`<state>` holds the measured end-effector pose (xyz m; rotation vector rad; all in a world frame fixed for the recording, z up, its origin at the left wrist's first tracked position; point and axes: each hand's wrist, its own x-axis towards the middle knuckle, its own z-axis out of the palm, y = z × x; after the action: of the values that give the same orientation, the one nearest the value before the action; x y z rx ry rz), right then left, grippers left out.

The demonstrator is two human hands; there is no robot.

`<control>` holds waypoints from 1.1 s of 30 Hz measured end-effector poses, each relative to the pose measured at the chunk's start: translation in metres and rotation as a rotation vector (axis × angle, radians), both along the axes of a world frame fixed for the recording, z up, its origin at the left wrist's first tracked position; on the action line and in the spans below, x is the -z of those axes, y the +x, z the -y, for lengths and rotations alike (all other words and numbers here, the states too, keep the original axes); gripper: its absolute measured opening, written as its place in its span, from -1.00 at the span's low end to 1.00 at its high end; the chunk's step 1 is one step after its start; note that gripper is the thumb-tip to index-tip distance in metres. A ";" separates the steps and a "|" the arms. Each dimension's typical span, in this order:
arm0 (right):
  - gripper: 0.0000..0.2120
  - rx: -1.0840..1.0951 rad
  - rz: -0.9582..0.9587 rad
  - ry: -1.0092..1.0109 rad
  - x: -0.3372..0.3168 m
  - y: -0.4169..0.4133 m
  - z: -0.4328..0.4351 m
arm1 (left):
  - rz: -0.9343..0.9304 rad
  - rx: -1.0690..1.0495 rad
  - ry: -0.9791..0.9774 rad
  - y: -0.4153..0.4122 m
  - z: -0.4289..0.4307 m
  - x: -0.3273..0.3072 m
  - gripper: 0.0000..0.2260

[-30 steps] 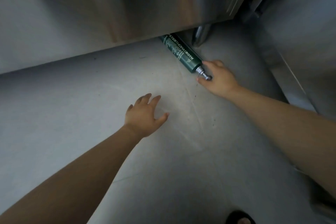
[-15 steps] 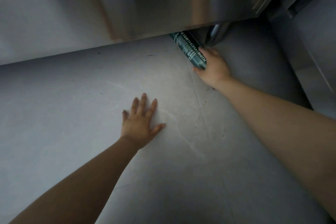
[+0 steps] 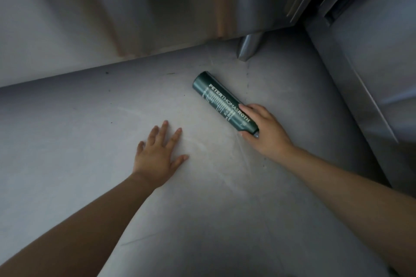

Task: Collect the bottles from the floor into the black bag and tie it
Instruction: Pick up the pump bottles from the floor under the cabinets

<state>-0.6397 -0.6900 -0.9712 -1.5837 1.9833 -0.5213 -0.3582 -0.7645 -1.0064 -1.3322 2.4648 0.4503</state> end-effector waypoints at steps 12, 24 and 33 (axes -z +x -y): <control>-0.35 -0.271 0.050 0.111 -0.005 0.021 0.002 | -0.201 -0.015 -0.147 0.006 0.021 -0.044 -0.39; -0.42 -0.084 -0.061 0.065 -0.018 -0.002 -0.008 | -0.177 0.123 -0.088 -0.045 0.015 -0.046 -0.46; -0.43 -0.082 -0.044 0.015 -0.024 -0.007 -0.019 | -0.046 0.008 -0.038 -0.041 -0.001 -0.040 -0.44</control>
<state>-0.6466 -0.6710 -0.9474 -1.6725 1.9405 -0.4415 -0.3988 -0.7637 -0.9660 -1.3408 2.5272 0.4391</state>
